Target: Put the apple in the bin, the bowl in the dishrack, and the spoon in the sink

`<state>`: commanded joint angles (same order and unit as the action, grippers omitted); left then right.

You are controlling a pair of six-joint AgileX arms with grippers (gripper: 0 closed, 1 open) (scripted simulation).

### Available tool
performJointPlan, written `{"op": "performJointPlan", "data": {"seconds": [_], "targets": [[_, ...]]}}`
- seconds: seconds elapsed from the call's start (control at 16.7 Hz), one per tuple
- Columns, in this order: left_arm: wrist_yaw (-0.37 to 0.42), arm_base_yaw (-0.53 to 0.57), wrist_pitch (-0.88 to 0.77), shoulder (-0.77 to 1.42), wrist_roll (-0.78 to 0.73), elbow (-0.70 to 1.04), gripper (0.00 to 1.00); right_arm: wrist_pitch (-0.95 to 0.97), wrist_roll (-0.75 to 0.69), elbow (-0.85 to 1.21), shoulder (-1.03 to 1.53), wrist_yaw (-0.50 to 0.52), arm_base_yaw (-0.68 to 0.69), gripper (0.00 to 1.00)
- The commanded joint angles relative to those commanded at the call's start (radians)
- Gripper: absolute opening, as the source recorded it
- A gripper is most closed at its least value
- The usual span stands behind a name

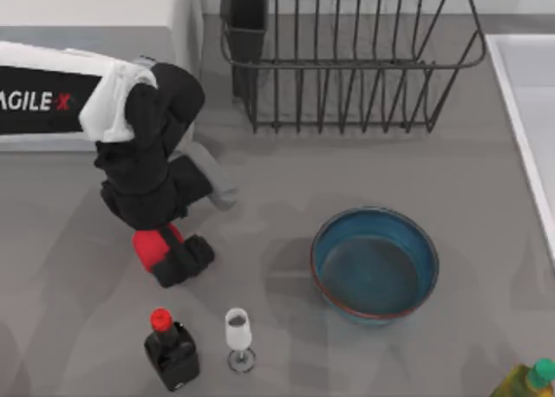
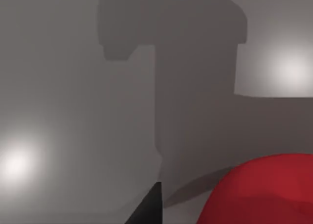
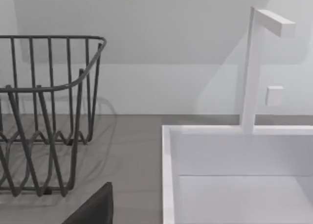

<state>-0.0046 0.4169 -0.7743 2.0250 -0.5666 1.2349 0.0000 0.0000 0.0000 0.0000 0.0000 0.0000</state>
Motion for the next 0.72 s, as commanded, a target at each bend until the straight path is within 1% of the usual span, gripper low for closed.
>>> {"op": "performJointPlan", "data": {"seconds": [0.24, 0.3, 0.72], "targets": [[0.0, 0.0, 0.0, 0.0, 0.0, 0.0, 0.02, 0.0, 0.0, 0.0, 0.0, 0.0, 0.0, 1.0], [0.0, 0.0, 0.0, 0.0, 0.0, 0.0, 0.0, 0.0, 0.0, 0.0, 0.0, 0.0, 0.0, 1.0], [0.0, 0.0, 0.0, 0.0, 0.0, 0.0, 0.0, 0.0, 0.0, 0.0, 0.0, 0.0, 0.0, 1.0]]}}
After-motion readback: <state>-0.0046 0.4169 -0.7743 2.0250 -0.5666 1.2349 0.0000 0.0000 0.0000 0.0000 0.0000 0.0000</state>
